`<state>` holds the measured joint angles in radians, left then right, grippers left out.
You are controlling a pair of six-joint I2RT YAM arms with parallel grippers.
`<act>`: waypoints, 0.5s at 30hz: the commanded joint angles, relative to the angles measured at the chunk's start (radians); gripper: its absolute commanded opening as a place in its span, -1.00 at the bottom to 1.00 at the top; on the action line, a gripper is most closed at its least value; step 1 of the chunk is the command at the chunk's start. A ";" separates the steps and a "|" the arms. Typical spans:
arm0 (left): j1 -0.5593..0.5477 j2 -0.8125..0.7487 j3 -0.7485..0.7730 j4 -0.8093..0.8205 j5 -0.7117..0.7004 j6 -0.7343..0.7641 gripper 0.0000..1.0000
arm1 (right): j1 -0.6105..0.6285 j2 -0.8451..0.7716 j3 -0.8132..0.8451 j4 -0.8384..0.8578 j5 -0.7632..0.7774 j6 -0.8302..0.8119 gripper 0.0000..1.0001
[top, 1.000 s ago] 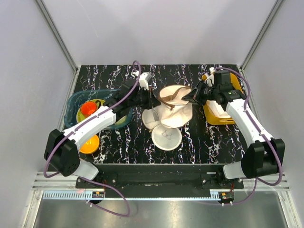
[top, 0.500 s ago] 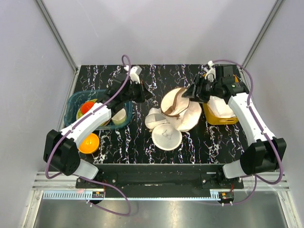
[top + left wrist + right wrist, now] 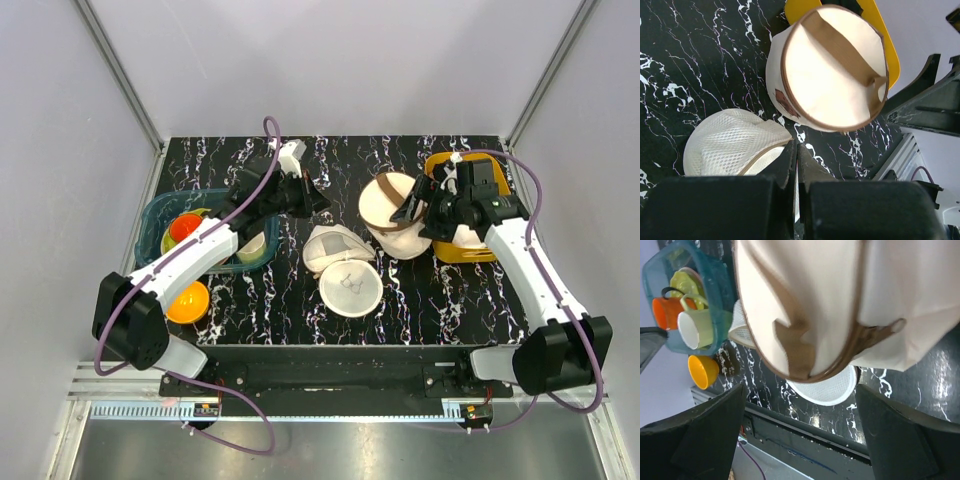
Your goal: Unzip the laundry bag and remove the bra
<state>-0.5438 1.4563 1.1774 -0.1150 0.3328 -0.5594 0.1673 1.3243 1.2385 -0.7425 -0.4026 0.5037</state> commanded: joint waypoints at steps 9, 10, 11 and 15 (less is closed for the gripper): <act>-0.019 0.016 0.021 0.040 0.055 -0.013 -1.00 | -0.005 -0.023 -0.099 0.173 0.136 0.217 0.82; -0.021 0.015 0.016 0.038 0.055 -0.011 -1.00 | -0.003 -0.028 -0.131 0.221 0.134 0.229 0.73; -0.022 0.013 0.014 0.038 0.058 -0.011 -1.00 | -0.003 -0.027 -0.143 0.235 0.134 0.242 0.64; -0.030 0.010 0.019 0.031 0.081 -0.002 -1.00 | -0.003 -0.019 -0.183 0.301 0.122 0.294 0.02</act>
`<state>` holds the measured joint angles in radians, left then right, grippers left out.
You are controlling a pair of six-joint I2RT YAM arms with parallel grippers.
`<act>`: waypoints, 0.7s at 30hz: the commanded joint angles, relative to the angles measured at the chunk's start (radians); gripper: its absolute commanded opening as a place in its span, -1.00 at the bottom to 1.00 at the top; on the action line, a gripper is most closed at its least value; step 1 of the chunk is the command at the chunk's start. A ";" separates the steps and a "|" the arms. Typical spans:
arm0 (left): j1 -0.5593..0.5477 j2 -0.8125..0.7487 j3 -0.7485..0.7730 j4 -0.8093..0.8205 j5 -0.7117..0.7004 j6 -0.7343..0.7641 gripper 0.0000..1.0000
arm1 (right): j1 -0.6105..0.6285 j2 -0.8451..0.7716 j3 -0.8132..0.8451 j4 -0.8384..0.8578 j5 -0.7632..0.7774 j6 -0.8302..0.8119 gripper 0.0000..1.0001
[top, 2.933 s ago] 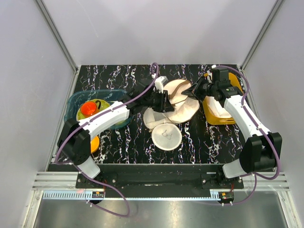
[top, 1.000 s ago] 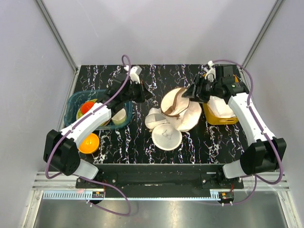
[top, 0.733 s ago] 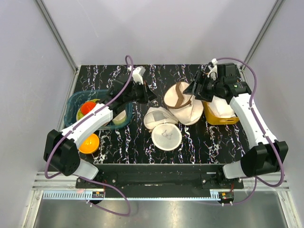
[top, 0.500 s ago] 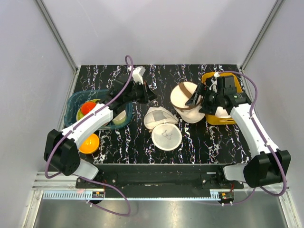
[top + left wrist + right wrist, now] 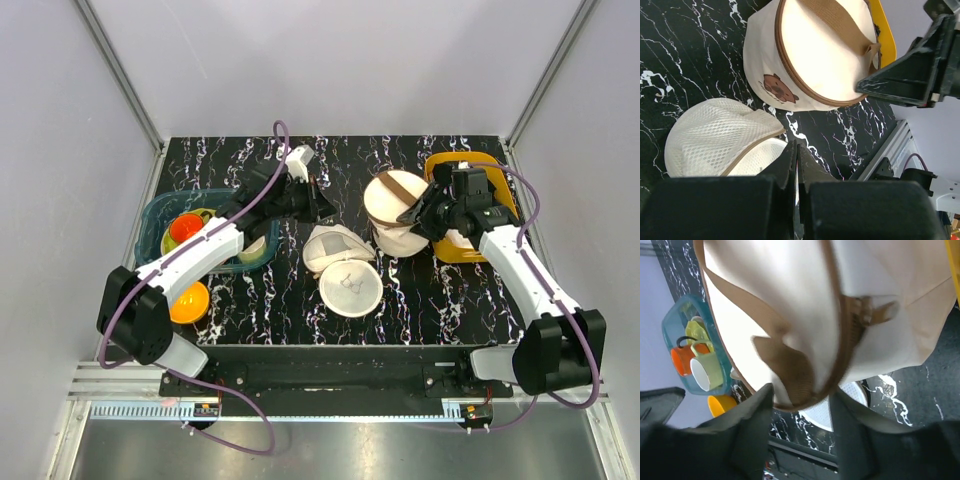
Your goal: Unzip the laundry bag and remove the bra
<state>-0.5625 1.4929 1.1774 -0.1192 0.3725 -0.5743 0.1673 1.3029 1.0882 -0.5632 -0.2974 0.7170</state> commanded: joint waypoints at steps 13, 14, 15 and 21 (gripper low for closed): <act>-0.227 0.052 0.176 -0.115 -0.003 0.156 0.54 | -0.008 0.053 0.027 0.148 -0.063 0.229 -1.00; -0.244 0.064 0.185 -0.120 -0.010 0.159 0.52 | -0.009 0.058 0.032 0.151 -0.078 0.275 -1.00; -0.250 0.073 0.191 -0.122 -0.021 0.160 0.50 | -0.009 0.067 0.032 0.160 -0.100 0.297 -1.00; -0.270 0.105 0.154 -0.019 -0.144 0.137 0.27 | -0.012 0.062 0.010 0.249 -0.201 0.417 -1.00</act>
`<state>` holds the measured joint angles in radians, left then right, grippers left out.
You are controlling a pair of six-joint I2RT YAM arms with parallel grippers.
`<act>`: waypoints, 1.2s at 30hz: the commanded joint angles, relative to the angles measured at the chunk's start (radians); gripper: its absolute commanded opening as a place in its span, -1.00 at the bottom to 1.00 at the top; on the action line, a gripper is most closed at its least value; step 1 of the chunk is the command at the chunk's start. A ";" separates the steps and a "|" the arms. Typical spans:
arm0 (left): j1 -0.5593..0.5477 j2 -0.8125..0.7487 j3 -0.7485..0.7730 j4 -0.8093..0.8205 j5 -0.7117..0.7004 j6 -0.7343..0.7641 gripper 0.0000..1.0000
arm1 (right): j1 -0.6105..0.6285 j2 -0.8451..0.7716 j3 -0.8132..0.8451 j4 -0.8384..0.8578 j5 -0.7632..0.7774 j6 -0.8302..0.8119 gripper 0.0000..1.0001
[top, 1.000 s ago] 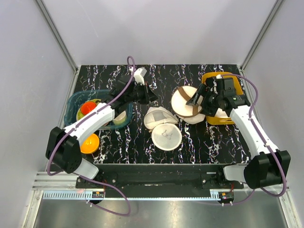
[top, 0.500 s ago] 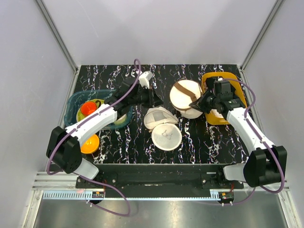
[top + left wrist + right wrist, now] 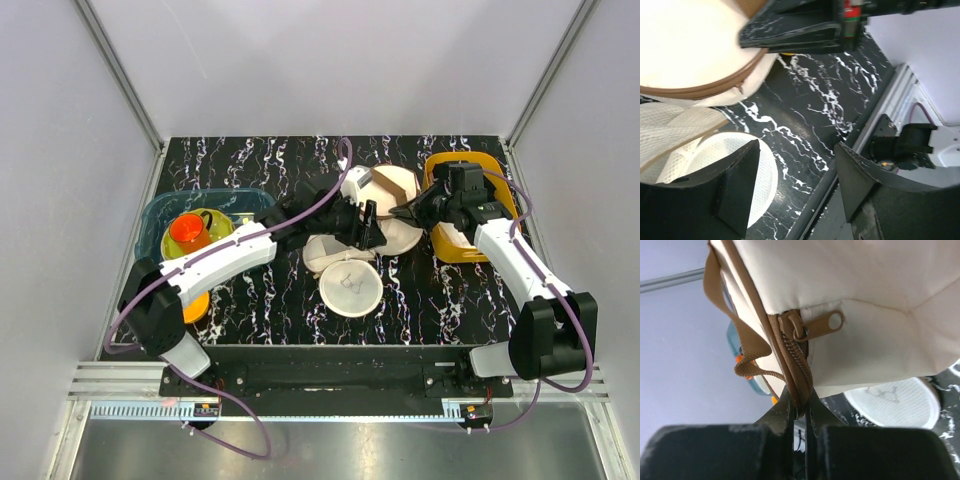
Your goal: Unzip the laundry bag and remove the bra
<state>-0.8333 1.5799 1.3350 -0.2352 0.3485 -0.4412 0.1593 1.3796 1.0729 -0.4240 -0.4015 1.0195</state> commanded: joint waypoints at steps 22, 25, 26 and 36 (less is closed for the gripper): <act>0.003 0.123 0.078 0.183 -0.344 -0.028 -0.15 | -0.007 -0.056 -0.010 0.160 -0.168 0.146 -1.00; 0.007 0.115 0.076 0.203 -0.361 -0.036 -0.21 | -0.009 -0.054 -0.011 0.168 -0.172 0.142 -1.00; 0.007 0.114 0.078 0.203 -0.361 -0.037 -0.26 | -0.007 -0.051 -0.011 0.169 -0.175 0.142 -1.00; 0.022 0.062 0.043 0.152 -0.479 -0.056 -1.00 | -0.010 -0.051 -0.059 0.172 -0.171 0.123 -1.00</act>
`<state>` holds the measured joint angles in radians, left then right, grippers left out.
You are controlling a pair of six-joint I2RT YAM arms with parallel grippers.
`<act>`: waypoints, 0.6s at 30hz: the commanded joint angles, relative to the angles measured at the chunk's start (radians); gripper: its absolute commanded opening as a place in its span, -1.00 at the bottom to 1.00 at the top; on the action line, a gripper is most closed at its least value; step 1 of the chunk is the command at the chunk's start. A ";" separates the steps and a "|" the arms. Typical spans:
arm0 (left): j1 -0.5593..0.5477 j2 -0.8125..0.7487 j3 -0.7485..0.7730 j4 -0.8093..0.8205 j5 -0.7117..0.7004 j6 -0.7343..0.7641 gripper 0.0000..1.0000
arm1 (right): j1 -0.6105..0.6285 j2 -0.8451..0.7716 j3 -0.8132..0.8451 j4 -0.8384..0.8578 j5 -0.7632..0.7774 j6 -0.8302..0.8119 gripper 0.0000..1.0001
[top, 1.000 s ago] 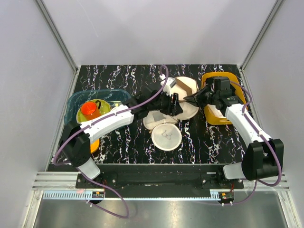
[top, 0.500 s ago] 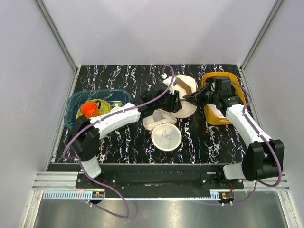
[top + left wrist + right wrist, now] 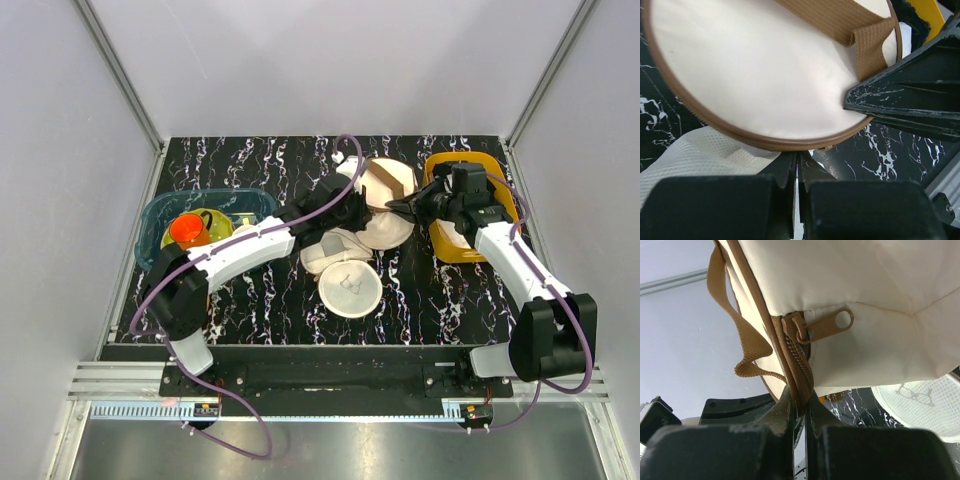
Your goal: Unzip the laundry bag and remove the bra
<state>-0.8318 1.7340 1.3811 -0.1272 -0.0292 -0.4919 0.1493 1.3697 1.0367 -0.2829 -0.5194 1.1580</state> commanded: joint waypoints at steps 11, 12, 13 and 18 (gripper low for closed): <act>0.085 -0.215 -0.117 0.057 0.064 0.021 -1.00 | -0.016 -0.043 -0.075 0.031 -0.070 -0.037 -1.00; 0.082 -0.215 -0.123 0.061 0.084 0.004 -1.00 | -0.017 -0.040 -0.063 0.030 -0.068 -0.029 -1.00; 0.077 -0.220 -0.129 0.066 0.098 -0.005 -1.00 | -0.020 -0.035 -0.057 0.031 -0.068 -0.020 -1.00; -0.012 -0.234 -0.163 0.080 -0.016 0.001 -0.54 | -0.028 0.006 -0.021 0.073 -0.140 0.165 -1.00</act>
<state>-0.7727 1.5360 1.2362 -0.1051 0.0067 -0.4957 0.1318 1.3643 0.9546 -0.2783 -0.5648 1.1786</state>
